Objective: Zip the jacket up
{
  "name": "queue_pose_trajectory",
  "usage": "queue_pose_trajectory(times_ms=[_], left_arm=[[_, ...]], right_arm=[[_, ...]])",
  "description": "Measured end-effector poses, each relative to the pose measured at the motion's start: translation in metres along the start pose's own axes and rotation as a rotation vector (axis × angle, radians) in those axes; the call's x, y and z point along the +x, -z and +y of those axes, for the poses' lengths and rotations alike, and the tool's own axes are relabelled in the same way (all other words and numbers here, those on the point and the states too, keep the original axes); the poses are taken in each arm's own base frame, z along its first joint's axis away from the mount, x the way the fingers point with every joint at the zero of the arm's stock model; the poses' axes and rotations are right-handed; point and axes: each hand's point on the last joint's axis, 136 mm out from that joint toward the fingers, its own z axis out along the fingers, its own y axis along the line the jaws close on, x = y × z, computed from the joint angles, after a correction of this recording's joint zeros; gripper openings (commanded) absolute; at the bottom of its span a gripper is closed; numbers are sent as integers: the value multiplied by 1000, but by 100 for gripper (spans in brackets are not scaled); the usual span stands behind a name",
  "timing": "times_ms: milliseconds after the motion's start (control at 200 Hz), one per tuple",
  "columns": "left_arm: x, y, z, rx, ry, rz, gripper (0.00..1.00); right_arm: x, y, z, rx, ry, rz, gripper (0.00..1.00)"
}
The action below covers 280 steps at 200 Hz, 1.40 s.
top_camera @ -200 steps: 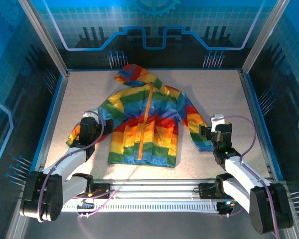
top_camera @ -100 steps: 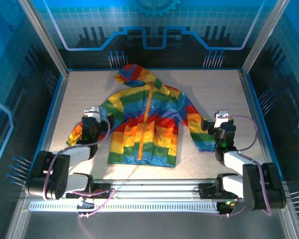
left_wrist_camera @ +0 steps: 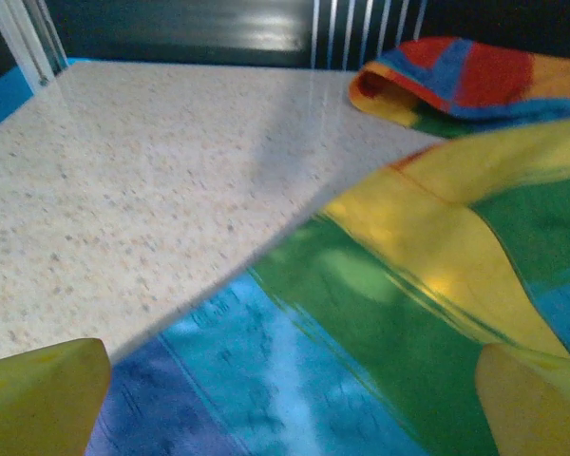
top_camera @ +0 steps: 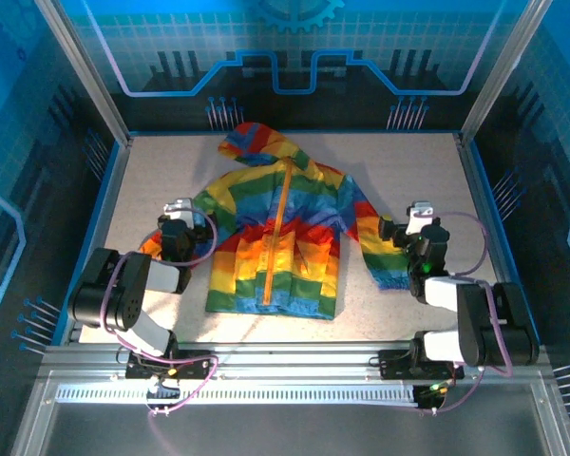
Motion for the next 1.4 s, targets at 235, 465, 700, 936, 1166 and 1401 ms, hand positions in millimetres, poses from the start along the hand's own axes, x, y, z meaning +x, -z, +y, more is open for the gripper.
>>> queue_pose_trajectory(times_ms=[235,465,700,936,1166,1401], left_arm=[[0,-2,6,-8,19,14,99],[2,-2,5,2,18,22,99],[2,-2,5,2,18,23,99],[3,-2,4,5,18,23,99],[3,-2,4,8,18,23,99],[3,-2,4,8,18,23,99]], right_arm=[[33,-18,10,-61,-1,84,100],[-2,-35,29,-91,66,23,100],[6,-35,28,-86,81,56,100],[8,-35,28,-86,89,62,100],[8,-35,28,-86,89,62,100],[8,-35,28,-86,89,62,100]])
